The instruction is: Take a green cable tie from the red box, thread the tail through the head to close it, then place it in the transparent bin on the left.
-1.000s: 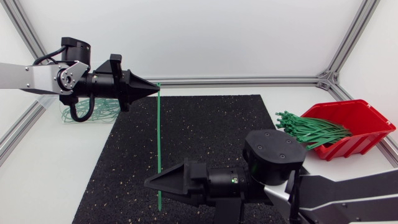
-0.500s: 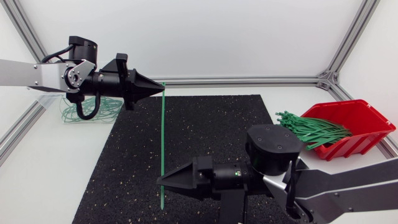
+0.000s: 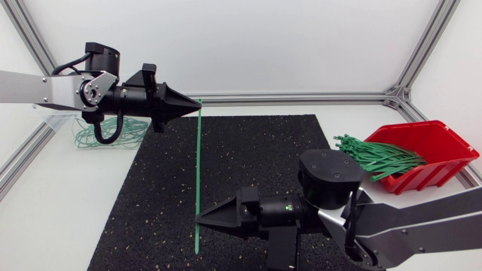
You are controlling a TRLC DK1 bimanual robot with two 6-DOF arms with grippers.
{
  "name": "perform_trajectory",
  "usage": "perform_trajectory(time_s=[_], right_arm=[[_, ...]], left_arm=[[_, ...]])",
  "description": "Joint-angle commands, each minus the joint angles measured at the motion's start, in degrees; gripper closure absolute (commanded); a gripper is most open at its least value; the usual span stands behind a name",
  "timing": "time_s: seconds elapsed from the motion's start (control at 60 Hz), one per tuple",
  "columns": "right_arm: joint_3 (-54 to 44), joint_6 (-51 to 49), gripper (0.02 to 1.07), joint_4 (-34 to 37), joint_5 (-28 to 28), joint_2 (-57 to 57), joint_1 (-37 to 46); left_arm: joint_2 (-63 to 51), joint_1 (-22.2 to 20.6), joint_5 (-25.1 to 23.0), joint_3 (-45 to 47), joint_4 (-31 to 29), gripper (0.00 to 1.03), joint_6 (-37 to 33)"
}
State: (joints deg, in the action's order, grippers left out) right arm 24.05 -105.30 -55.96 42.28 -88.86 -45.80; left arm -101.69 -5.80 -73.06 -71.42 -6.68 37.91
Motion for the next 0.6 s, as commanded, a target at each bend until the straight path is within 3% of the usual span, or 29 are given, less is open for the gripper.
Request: perform_trajectory(time_s=[0.0, 0.317, 0.467, 0.583], right_arm=[[0.6, -1.1, 0.89, -1.2, 0.8, -1.1, 0.5], [0.6, -1.1, 0.91, -1.3, 0.8, -1.3, 0.1], [0.6, -1.1, 1.01, -1.3, 0.8, -1.3, 0.1], [0.6, -1.2, 1.01, -1.3, 0.8, -1.9, 0.5]], left_arm=[[-1.1, -0.5, -0.7, -1.0, -0.4, 1.00, 0.1], [-1.1, -1.3, -0.6, -0.8, -0.4, 1.00, 0.1], [-1.2, -1.4, -0.6, -0.8, -0.4, 1.00, 0.0], [-1.4, -1.3, -0.6, -0.8, -0.4, 1.00, -0.2]])
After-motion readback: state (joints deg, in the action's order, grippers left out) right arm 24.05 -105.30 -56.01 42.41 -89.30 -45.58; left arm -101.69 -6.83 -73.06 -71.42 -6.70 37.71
